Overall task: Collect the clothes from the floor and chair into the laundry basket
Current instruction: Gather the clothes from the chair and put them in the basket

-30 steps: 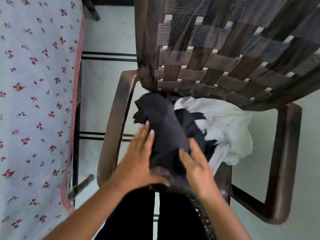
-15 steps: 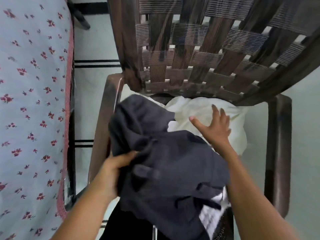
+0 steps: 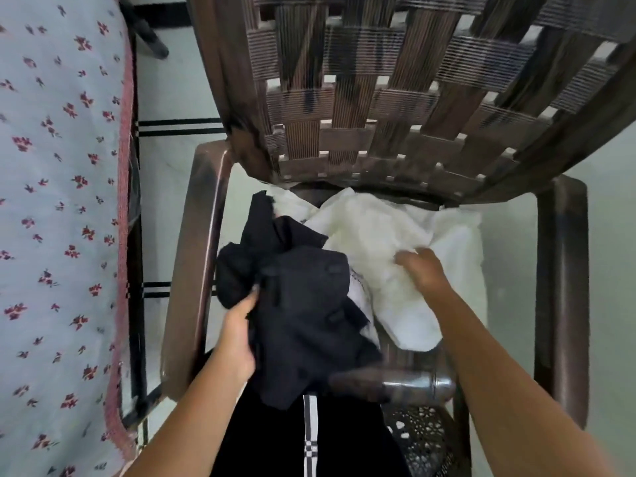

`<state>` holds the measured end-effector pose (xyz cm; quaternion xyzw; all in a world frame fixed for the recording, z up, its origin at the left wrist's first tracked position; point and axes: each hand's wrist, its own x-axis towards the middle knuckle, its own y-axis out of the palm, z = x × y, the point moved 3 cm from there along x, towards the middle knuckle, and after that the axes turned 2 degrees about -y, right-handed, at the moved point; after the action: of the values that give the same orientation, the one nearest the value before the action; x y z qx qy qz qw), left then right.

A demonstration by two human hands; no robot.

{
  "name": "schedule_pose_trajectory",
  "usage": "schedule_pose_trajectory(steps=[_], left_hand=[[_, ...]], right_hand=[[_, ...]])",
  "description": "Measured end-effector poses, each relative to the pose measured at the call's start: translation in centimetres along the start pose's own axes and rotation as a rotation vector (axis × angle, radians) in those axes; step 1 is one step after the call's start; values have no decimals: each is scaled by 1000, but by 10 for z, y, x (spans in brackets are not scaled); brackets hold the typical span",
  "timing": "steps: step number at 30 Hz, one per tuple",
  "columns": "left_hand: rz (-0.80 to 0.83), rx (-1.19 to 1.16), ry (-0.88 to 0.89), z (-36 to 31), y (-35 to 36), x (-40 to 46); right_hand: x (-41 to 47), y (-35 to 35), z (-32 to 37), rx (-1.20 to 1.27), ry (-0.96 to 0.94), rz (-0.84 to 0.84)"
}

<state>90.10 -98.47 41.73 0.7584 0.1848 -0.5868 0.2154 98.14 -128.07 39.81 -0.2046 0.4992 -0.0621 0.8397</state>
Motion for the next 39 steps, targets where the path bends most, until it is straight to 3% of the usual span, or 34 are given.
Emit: schedule_pose_trajectory(steps=[2,6,9,11,14,16,19,22,26,30,32,35,37,39], left_hand=[[-68,134,28,0,21,4],[-448,649,243,-28,24,31],[-474,943,280,-51,40,54],[-302,847,263,-64,43,81],[-107,818,200,-70,47,102],[-190,946,268,-70,53,102],[-419,1092,423,-62,60,81],[-393,1023,481,-51,68,57],[-108,724,226,-23,87,24],[100,542,-115,6,109,19],[87,421,-210,20,109,14],[90,496,-350,59,126,17],[141,580,-328,83,118,16],[89,990,-223,92,105,30]], right_hand=[[-17,-8,0,200,29,88],[-28,-9,-23,384,11,131],[-13,-3,-44,-66,-41,-89],[2,6,-54,-223,49,-186],[21,29,-58,-320,114,-145],[24,48,-50,-300,40,-108],[17,70,-28,-52,-223,12],[6,73,-24,267,-93,194],[-15,56,-30,468,131,367],[-53,20,-33,199,113,514],[-70,12,-42,32,98,567],[-74,10,-69,-60,189,313],[-60,16,-95,-193,175,187],[-41,30,-113,-283,144,125]])
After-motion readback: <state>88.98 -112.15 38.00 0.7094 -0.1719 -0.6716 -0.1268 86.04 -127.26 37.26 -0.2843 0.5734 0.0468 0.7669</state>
